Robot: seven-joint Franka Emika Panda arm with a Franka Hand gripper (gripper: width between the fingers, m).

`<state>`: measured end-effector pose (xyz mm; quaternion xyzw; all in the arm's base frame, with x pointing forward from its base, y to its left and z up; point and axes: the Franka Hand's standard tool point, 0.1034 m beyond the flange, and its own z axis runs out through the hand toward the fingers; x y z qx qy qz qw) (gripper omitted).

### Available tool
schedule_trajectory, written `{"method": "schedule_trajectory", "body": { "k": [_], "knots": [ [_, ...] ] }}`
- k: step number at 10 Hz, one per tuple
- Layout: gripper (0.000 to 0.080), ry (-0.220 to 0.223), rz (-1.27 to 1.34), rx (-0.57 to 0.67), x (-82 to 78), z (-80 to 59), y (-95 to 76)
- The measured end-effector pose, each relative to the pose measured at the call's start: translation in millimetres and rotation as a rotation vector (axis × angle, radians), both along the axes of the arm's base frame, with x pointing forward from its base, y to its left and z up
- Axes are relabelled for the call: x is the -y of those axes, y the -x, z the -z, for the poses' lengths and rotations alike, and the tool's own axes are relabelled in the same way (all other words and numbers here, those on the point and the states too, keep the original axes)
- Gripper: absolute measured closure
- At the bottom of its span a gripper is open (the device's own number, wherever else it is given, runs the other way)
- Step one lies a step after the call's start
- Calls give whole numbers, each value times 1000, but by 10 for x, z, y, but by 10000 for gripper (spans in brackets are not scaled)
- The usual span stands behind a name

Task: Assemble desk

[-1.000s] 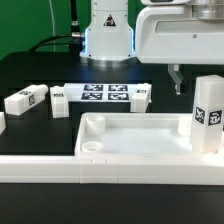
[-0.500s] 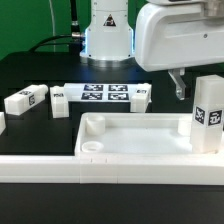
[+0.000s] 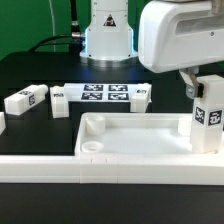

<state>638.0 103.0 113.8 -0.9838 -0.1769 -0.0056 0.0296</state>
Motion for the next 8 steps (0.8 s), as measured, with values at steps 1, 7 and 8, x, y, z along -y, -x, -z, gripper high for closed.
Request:
{"method": "schedule_trajectory", "body": {
  "k": [1,7,8],
  "knots": [
    [511,0,2,0,2,0,-1],
    [511,-19,381,-20,15,5,-5],
    [510,-25,495,-25,23,8,-8]
  ]
}}
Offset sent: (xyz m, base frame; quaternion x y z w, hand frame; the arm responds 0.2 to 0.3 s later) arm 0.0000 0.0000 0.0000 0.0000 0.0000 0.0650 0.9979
